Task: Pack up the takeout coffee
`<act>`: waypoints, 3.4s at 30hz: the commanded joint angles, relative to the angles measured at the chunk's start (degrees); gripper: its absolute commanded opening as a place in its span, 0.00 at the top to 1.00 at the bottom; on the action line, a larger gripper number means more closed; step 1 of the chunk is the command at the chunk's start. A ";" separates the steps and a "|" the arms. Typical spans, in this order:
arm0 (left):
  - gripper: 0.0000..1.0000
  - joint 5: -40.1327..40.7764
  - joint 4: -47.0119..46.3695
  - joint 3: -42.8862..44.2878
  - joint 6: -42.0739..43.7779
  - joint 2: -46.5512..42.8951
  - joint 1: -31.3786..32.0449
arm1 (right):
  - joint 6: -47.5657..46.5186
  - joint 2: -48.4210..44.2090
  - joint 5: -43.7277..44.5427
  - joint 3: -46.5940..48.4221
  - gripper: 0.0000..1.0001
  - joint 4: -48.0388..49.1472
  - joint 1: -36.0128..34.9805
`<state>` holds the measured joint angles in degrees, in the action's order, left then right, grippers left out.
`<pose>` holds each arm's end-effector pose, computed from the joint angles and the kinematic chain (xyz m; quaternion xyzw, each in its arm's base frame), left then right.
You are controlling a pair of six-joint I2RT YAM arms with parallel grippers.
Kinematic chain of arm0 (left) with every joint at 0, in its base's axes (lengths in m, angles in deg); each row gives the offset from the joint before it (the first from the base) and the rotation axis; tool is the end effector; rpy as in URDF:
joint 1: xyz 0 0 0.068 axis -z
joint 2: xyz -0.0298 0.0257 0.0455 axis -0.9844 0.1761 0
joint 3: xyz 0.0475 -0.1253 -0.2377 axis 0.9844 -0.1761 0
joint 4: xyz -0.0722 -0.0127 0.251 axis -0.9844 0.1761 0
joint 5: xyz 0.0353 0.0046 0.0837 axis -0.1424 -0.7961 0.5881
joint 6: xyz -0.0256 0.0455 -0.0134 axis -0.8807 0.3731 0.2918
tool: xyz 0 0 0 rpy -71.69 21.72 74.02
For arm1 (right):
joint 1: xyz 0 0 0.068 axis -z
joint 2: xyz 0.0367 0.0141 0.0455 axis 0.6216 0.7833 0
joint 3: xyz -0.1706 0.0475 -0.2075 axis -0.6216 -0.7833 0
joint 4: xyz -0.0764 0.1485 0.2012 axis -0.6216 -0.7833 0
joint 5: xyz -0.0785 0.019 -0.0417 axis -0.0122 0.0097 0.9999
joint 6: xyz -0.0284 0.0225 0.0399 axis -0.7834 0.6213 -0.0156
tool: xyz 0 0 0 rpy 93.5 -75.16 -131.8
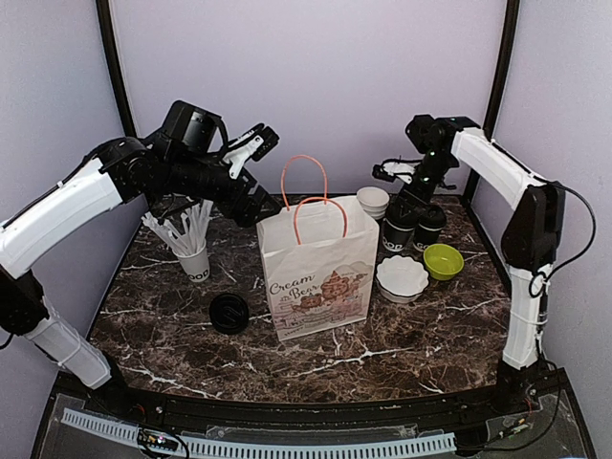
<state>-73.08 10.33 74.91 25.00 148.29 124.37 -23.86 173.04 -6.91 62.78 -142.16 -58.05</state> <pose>0.2273 -0.2272 0.4178 0.4111 0.7605 -0.1801 0.4693 0.4064 0.1493 0.3087 -0.4883 0.8558 0.0320 0.1679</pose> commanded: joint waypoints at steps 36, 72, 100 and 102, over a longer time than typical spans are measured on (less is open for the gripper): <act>0.08 4.74 -2.49 5.58 3.28 0.66 -0.15 | -14.72 -43.45 -0.93 -59.77 0.29 9.52 -15.19; 0.14 -0.85 5.24 19.84 5.94 14.72 -0.99 | -16.95 -38.21 -6.96 -40.54 0.38 -6.32 -16.07; 0.32 -3.21 11.31 11.85 2.48 12.18 -1.18 | -10.01 -27.84 -14.11 5.48 0.38 -0.12 -11.15; 0.42 -3.77 11.86 12.34 2.55 12.53 -1.18 | -10.20 -26.60 -13.89 6.46 0.38 -0.33 -14.03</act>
<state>-75.57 19.60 87.06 27.98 162.58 123.63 -35.20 144.32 -17.69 66.78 -143.80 -67.80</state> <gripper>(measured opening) 0.638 0.691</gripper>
